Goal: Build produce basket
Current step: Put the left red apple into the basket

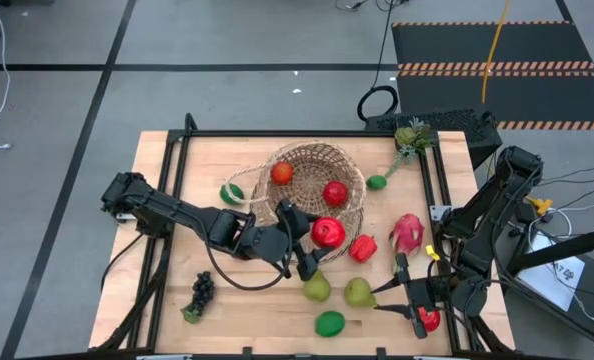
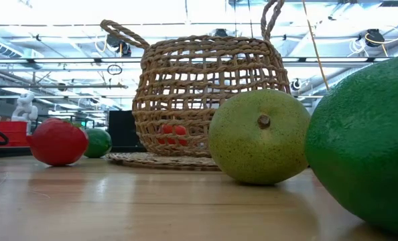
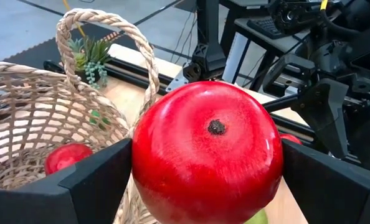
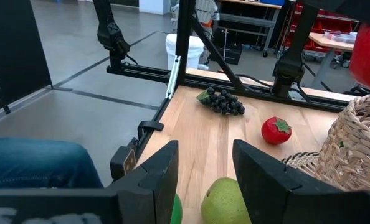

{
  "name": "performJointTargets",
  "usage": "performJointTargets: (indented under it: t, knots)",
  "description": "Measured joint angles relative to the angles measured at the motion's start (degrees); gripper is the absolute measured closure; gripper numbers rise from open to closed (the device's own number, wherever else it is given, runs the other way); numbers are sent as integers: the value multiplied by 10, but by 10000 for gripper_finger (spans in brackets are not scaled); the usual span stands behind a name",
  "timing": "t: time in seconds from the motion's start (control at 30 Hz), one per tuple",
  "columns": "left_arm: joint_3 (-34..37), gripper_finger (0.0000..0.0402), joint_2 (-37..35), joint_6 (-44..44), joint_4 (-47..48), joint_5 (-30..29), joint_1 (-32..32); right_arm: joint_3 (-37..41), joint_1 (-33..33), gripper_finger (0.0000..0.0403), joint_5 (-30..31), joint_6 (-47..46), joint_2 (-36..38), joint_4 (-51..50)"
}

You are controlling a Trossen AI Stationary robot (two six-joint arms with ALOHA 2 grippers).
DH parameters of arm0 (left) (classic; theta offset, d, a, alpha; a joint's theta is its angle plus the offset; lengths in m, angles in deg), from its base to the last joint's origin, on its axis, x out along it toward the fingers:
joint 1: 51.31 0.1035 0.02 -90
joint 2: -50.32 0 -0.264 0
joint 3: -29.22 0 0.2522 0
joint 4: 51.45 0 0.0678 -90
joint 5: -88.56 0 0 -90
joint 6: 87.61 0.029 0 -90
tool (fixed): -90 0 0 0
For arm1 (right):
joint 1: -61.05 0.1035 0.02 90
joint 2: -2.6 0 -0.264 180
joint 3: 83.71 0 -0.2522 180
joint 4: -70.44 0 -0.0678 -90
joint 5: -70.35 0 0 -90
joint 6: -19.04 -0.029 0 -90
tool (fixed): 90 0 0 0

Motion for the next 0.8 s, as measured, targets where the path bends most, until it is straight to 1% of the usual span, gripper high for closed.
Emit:
performJointTargets:
  t: [0.17,0.27,0.43,0.5,0.63,0.7,0.8]
  knots:
    - [0,14,0,3,1,-1,2,0,0,255,0,0,0,0]
    - [0,14,0,27,2,-2,7,0,0,255,0,0,0,0]
    - [0,14,0,30,5,1,30,0,0,255,0,0,0,0]
    - [0,14,0,51,7,10,43,0,0,255,0,0,0,0]
    - [0,14,0,57,32,17,79,0,0,255,0,-1,0,-1]
    - [0,14,0,55,58,34,105,0,0,255,0,-2,0,0]
    - [0,14,0,55,98,75,142,0,0,255,0,-2,0,0]
